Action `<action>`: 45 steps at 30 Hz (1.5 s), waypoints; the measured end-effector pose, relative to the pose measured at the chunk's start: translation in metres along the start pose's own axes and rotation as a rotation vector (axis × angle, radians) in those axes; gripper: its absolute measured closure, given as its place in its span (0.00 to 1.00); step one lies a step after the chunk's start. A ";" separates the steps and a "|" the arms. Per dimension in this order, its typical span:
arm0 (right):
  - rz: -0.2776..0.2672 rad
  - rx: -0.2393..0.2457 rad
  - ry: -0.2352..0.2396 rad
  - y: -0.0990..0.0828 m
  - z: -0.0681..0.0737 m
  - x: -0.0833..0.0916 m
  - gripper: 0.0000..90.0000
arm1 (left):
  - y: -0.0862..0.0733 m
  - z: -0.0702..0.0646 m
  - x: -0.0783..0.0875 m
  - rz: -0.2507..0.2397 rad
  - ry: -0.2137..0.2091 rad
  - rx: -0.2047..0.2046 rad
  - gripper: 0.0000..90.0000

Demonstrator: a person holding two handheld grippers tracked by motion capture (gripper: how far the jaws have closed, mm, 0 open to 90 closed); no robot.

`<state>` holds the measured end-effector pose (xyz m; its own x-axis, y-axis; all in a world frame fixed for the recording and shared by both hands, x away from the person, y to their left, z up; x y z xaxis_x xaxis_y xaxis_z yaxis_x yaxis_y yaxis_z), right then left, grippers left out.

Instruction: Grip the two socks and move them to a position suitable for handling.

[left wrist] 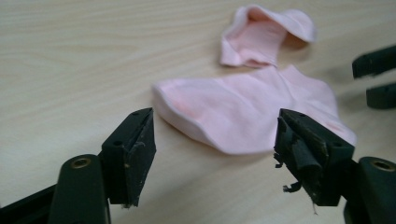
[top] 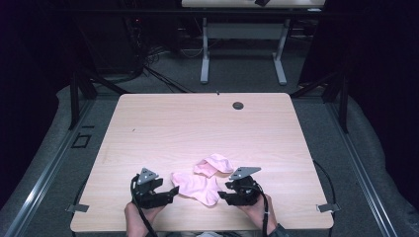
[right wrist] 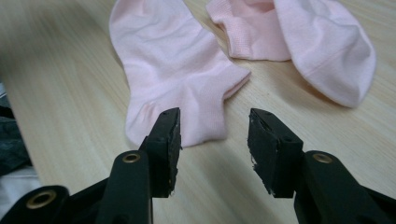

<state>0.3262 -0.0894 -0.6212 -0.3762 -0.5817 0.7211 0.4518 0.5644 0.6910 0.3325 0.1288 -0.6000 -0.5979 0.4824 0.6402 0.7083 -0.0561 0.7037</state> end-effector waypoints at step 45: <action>0.076 -0.013 0.054 -0.024 -0.011 0.023 0.93 | -0.048 -0.045 -0.018 0.069 -0.064 -0.081 0.99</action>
<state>0.3157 -0.1232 -0.6216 -0.2967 -0.5686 0.7672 0.4879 0.6004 0.6337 0.2926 0.0837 -0.6313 -0.5216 0.5299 0.6687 0.7126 -0.1605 0.6830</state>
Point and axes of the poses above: each handheld gripper's, and its own axes: x roughly backward along the jaws, y roughly out of its top, z roughly to its left, the point moved 9 cm from there along -x, roughly forward along the jaws, and after that the axes turned 8 degrees about x, right-handed, at the moved point
